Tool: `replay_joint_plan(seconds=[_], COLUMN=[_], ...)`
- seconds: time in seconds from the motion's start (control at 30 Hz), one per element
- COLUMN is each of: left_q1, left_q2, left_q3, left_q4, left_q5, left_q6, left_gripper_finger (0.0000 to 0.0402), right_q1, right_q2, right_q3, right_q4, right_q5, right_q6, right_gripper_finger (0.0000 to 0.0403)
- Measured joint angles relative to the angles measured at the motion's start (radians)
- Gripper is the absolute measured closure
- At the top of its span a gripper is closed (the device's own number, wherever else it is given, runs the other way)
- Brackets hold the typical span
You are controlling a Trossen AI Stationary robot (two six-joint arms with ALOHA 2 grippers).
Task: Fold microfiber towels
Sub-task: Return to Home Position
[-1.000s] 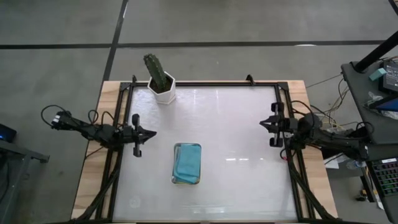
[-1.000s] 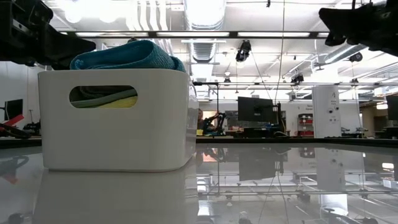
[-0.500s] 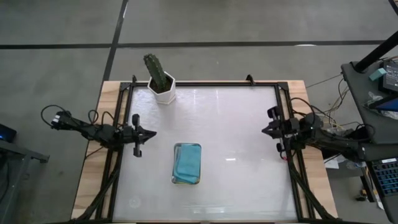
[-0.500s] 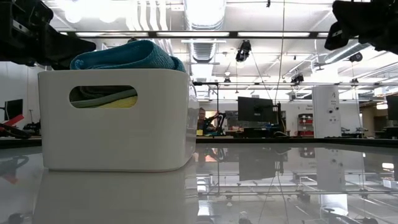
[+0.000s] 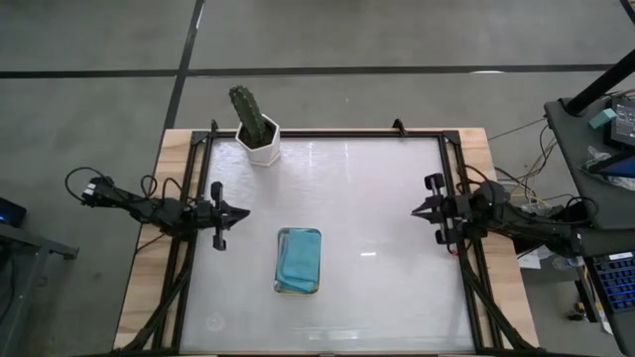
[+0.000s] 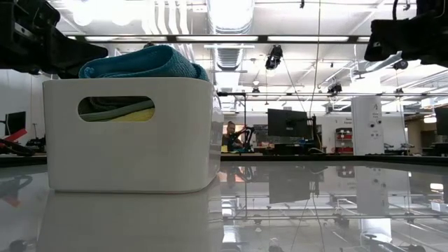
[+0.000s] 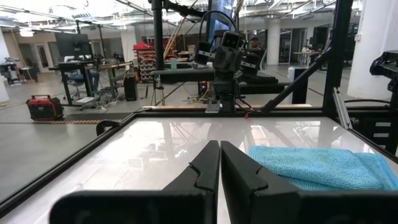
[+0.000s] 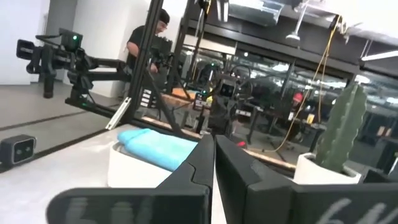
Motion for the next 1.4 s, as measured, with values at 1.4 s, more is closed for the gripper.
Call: replay_joint_plan(seconds=[1.4], left_q1=[0.0], left_q2=[0.012], left_q3=[0.0], left_q4=[0.0], left_q5=[0.0], left_q6=[0.0], left_gripper_finger=[0.0401], right_q1=[0.0], right_q2=[0.0], right_q3=[0.0], right_q4=[-0.003], right_q5=[0.008], right_q6=[0.172], right_gripper_finger=[0.0394])
